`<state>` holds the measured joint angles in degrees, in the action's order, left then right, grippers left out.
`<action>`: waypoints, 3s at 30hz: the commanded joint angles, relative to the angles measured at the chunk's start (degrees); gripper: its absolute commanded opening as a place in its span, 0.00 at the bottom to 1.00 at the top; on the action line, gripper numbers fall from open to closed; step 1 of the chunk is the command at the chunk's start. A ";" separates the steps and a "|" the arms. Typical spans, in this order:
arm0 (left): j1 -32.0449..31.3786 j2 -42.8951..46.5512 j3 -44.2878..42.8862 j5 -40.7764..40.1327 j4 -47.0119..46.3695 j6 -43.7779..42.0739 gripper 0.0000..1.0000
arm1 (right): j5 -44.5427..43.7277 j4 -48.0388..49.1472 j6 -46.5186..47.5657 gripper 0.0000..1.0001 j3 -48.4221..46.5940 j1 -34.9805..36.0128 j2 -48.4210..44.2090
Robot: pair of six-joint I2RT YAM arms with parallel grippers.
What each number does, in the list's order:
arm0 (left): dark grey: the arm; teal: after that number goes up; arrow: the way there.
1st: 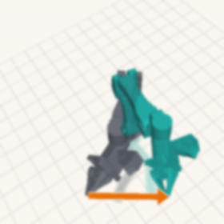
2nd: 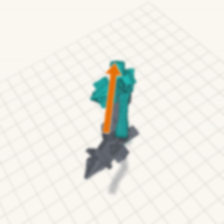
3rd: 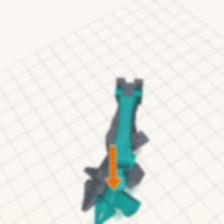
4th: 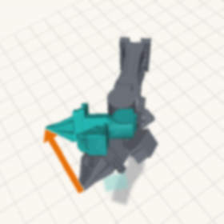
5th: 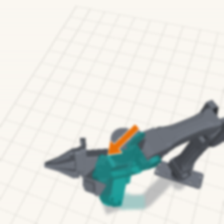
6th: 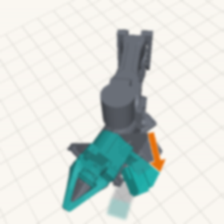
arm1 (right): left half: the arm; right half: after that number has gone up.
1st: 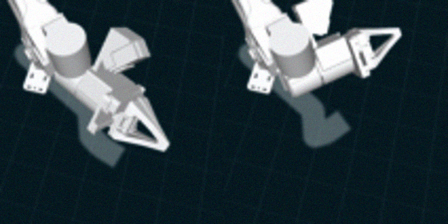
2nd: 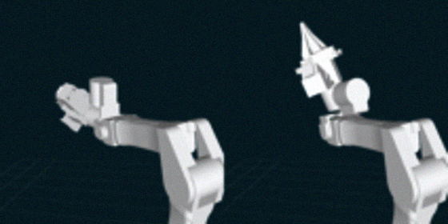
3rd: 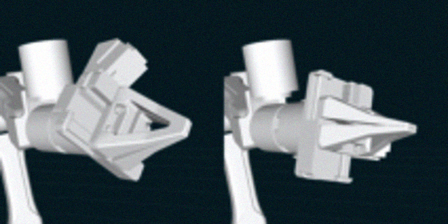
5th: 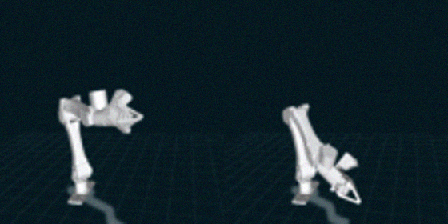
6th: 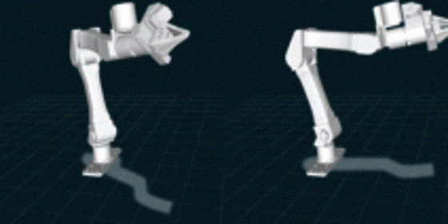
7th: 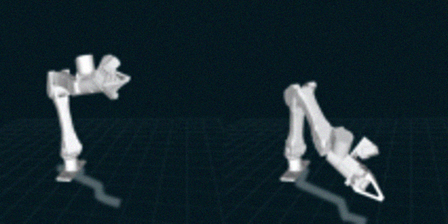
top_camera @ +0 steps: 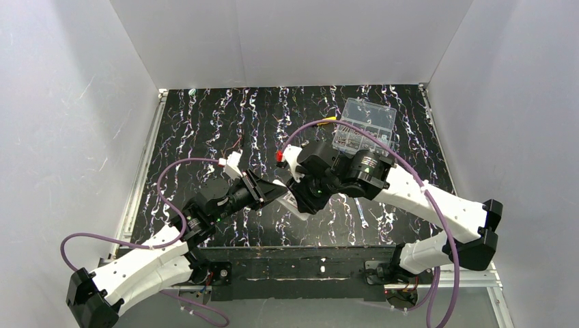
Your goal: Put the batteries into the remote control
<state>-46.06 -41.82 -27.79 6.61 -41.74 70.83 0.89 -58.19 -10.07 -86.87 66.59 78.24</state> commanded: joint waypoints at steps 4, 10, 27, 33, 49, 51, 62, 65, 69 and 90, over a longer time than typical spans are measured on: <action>0.29 0.03 -2.35 1.32 -5.14 0.44 0.00 | 0.62 1.55 1.22 0.21 -1.94 0.52 0.34; 0.33 -0.14 -2.34 2.56 -6.05 0.78 0.00 | -0.52 1.52 1.39 0.22 -2.07 0.47 0.56; 0.35 0.49 -2.09 3.83 -6.49 0.99 0.00 | -3.69 1.77 0.94 0.22 -1.82 0.47 0.34; 0.32 0.51 -2.09 4.10 -6.84 0.98 0.00 | -3.54 2.41 1.01 0.22 -1.68 0.47 0.51; 0.27 0.00 -2.32 5.03 -8.68 0.87 0.00 | -2.95 2.67 0.73 0.23 -1.77 0.39 1.98; 0.34 -0.09 -2.40 5.21 -9.00 0.87 0.00 | -2.89 2.67 0.72 0.23 -1.81 0.39 2.18; 0.28 -1.70 -2.20 6.03 -12.54 1.83 0.00 | -3.58 2.57 0.84 0.33 -1.86 0.39 2.61; 0.27 -2.01 -2.05 5.96 -13.16 2.11 0.00 | -3.37 2.74 0.93 0.36 -2.05 0.39 2.54; 0.35 -2.11 -1.83 5.83 -13.70 2.36 0.00 | -3.15 3.02 1.10 0.39 -2.32 0.39 2.53; 0.35 -1.86 -1.92 5.68 -13.46 2.30 0.00 | -4.39 3.45 1.19 0.63 -3.54 0.39 1.42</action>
<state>-45.56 -44.93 -27.79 10.11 -47.70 71.99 -2.26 -57.69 -9.23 -87.18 66.87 80.14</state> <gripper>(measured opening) 0.251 0.607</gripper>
